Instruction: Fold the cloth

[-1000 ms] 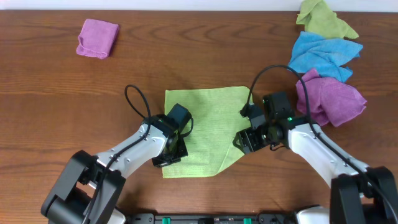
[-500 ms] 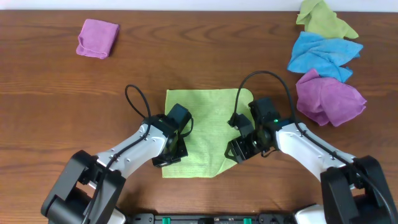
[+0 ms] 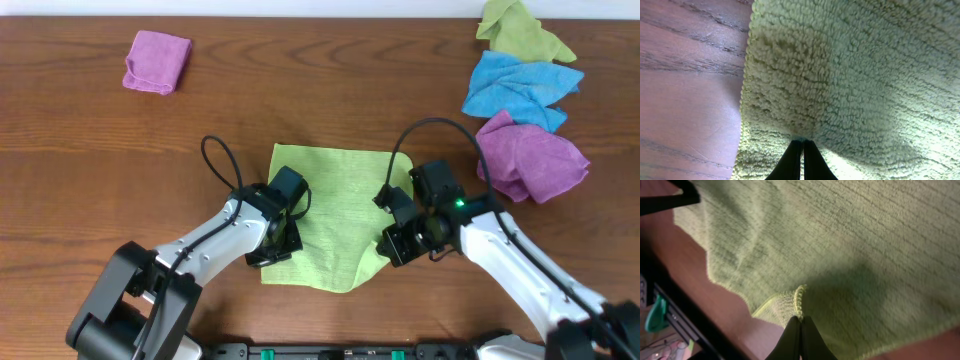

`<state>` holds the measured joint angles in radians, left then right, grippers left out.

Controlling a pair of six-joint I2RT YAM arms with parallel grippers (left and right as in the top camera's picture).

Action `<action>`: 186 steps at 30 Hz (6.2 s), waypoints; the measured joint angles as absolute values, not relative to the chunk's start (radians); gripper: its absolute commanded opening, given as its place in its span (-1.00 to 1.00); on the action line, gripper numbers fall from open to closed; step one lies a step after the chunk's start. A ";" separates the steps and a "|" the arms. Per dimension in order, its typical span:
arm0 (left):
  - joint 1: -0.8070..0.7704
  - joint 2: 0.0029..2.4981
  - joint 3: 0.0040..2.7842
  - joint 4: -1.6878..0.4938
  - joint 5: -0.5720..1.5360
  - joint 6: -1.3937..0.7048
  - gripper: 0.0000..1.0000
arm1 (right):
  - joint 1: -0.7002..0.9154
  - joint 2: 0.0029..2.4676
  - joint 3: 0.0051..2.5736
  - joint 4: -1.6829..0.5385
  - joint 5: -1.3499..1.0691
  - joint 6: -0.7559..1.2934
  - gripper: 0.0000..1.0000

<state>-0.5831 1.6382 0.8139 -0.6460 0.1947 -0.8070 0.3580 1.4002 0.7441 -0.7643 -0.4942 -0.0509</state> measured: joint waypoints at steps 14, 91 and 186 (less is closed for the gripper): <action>-0.583 1.638 0.814 -0.644 0.195 -0.809 -0.89 | 0.359 1.332 0.744 -0.972 -0.493 0.087 0.04; -0.520 1.874 1.089 -0.482 -0.121 -0.651 -0.88 | 0.292 1.848 0.999 -0.355 -0.134 0.309 -0.97; -0.434 1.174 0.371 -0.363 0.410 -0.715 -0.21 | 0.118 1.230 0.677 -0.997 -0.546 0.151 -0.10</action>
